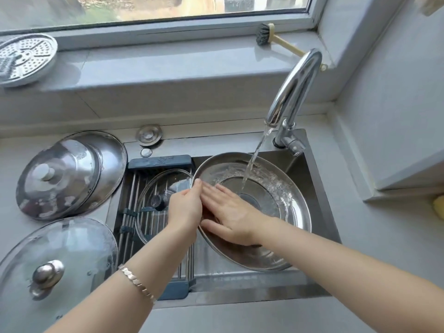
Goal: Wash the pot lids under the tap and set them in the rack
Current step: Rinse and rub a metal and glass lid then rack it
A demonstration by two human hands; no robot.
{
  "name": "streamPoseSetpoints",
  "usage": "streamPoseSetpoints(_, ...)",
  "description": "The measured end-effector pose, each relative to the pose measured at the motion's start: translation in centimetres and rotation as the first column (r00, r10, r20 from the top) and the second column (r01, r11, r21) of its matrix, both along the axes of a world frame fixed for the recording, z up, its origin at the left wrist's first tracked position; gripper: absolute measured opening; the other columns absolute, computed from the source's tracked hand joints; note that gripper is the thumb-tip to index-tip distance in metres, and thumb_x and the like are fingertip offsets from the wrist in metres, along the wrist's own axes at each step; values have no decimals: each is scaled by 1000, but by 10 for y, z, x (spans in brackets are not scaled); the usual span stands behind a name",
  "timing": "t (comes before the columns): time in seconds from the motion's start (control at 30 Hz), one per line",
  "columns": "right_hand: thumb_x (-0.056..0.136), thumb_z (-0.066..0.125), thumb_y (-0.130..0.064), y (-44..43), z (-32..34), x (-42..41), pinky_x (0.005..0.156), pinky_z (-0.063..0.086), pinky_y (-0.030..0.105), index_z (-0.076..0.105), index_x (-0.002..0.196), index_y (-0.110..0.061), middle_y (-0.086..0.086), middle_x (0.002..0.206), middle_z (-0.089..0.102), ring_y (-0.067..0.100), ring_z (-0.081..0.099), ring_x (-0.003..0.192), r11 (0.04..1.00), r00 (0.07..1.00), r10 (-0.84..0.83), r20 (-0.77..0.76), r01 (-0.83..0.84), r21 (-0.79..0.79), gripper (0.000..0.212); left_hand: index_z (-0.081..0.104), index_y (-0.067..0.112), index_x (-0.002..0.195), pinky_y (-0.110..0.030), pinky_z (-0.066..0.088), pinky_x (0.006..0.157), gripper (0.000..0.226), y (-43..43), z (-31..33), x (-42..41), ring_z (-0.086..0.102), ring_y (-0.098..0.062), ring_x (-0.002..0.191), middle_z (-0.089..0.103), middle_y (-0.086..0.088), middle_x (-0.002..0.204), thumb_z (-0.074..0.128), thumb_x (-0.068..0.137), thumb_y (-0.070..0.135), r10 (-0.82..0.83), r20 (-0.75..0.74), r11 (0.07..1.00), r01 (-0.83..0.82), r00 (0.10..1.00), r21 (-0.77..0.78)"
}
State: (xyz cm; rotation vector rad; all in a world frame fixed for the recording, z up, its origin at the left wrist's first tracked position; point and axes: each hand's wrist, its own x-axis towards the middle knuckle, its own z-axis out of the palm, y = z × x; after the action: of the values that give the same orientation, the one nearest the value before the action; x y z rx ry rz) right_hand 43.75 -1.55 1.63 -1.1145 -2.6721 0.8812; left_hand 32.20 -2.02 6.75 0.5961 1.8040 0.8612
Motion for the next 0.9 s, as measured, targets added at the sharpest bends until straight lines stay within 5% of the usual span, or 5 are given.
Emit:
streamPoseSetpoints(0.13,88,7,-52,15,-7,12,118,-5,40,-1,149,-15,-4,155,-13,3,-19,136,952,950,-300,88,305,-39,72,48,19,67,-32,37,70,28,-2,-6,-1,47,-18,72,50,-7,73,55,92,30,-49,-19,999,49,999,-11)
streamPoseSetpoints(0.3,86,15,-55,-2,-8,5,116,-11,27,2,149,-12,-1,149,-17,6,-14,139,995,996,-90,1,89,38,77,56,7,69,-25,39,61,27,-5,-6,0,47,-19,65,50,-12,68,57,91,22,-28,-28,999,28,999,31)
streamPoseSetpoints(0.47,97,21,-49,17,-26,38,117,-9,30,-7,148,-12,4,156,-15,13,-15,144,839,836,-533,130,542,-47,69,21,18,53,-27,14,45,52,-3,12,1,19,-13,44,21,2,48,52,94,26,-75,-210,987,102,975,121)
streamPoseSetpoints(0.7,97,24,-49,-31,-29,12,117,-7,34,-7,148,-5,13,155,-18,22,-16,144,611,723,-633,276,686,-395,75,38,11,46,-14,27,39,51,8,16,4,36,-4,34,41,11,31,53,93,25,111,-260,923,-2,959,385)
streamPoseSetpoints(0.9,99,18,-45,-60,5,-12,119,0,33,10,148,-5,12,157,-3,21,-3,146,695,867,-476,146,473,-541,64,59,-11,70,-25,37,52,46,11,14,6,49,-9,44,63,-11,58,52,93,28,172,-242,879,-39,955,474)
